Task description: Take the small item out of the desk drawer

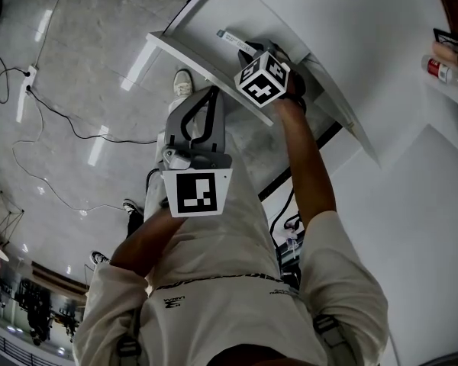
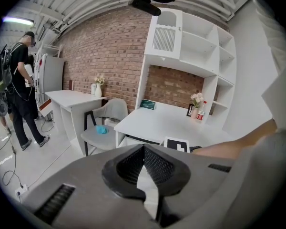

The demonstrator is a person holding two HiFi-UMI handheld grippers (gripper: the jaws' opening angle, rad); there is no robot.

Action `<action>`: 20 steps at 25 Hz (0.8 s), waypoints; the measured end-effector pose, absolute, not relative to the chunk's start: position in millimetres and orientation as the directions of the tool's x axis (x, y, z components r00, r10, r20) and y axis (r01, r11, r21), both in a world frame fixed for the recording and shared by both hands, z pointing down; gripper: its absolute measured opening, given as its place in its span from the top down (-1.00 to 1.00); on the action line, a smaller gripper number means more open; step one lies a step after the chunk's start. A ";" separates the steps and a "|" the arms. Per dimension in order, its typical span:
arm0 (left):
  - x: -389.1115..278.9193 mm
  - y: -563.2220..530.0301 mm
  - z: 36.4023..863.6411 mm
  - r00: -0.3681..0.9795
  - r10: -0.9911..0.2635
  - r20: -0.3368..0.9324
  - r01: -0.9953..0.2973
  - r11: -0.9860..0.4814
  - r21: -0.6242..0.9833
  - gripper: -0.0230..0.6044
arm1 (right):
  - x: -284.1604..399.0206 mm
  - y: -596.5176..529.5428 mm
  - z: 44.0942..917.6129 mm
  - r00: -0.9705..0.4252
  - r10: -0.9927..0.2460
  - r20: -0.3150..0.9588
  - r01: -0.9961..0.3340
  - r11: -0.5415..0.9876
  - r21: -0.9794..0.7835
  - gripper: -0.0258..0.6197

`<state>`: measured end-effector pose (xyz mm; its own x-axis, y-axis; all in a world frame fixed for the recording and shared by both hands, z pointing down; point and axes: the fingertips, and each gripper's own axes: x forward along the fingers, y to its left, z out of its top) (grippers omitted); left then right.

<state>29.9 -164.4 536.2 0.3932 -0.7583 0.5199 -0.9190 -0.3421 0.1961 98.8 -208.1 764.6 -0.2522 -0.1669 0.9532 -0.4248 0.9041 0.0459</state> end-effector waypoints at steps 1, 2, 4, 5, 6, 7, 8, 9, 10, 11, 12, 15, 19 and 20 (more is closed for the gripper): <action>27.8 -164.8 532.7 0.391 -0.762 0.517 -0.920 -0.334 0.203 0.94 | 97.3 -209.2 756.6 -0.259 -0.177 0.950 -0.430 0.901 0.051 0.66; 25.7 -164.8 528.9 0.388 -0.764 0.515 -0.921 -0.328 0.209 0.93 | 95.5 -209.9 747.2 -0.270 -0.187 0.945 -0.441 0.896 0.052 0.66; 22.8 -164.4 519.5 0.386 -0.770 0.509 -0.923 -0.322 0.212 0.94 | 91.4 -210.6 725.4 -0.299 -0.209 0.931 -0.471 0.881 0.046 0.66; 22.2 -163.9 513.9 0.386 -0.773 0.504 -0.923 -0.323 0.211 0.94 | 89.6 -211.0 713.6 -0.314 -0.223 0.923 -0.487 0.872 0.045 0.66; 22.0 -162.9 508.0 0.387 -0.775 0.499 -0.922 -0.326 0.209 0.94 | 88.0 -211.0 701.6 -0.327 -0.238 0.915 -0.502 0.864 0.045 0.66; 21.9 -161.8 501.9 0.390 -0.778 0.492 -0.921 -0.332 0.205 0.94 | 86.5 -210.7 689.5 -0.340 -0.252 0.906 -0.516 0.856 0.045 0.66; 21.6 -160.9 495.8 0.392 -0.784 0.482 -0.920 -0.337 0.199 0.93 | 84.8 -210.4 677.5 -0.352 -0.267 0.897 -0.530 0.847 0.044 0.66; 20.8 -160.6 489.7 0.393 -0.790 0.470 -0.919 -0.343 0.193 0.94 | 83.0 -210.7 665.7 -0.365 -0.281 0.888 -0.544 0.838 0.042 0.66; 19.5 -160.9 483.4 0.394 -0.797 0.458 -0.919 -0.347 0.187 0.94 | 80.9 -211.5 654.1 -0.377 -0.297 0.877 -0.559 0.828 0.040 0.66; 18.1 -161.1 477.0 0.395 -0.801 0.450 -0.919 -0.350 0.182 0.94 | 79.0 -212.3 642.9 -0.389 -0.311 0.867 -0.573 0.818 0.037 0.66; 16.8 -160.9 470.6 0.395 -0.804 0.444 -0.919 -0.352 0.179 0.94 | 77.3 -212.5 632.0 -0.400 -0.325 0.857 -0.587 0.809 0.033 0.66; 16.2 -158.7 452.0 0.397 -0.810 0.432 -0.917 -0.361 0.168 0.94 | 77.5 -210.0 599.5 -0.432 -0.369 0.823 -0.627 0.778 0.020 0.66; 13.7 -157.3 426.8 0.396 -0.822 0.409 -0.918 -0.367 0.152 0.94 | 79.1 -204.6 557.2 -0.471 -0.429 0.771 -0.683 0.730 -0.011 0.66; 12.7 -156.9 420.5 0.396 -0.825 0.402 -0.918 -0.369 0.146 0.94 | 79.4 -202.7 547.9 -0.476 -0.445 0.758 -0.695 0.718 -0.015 0.66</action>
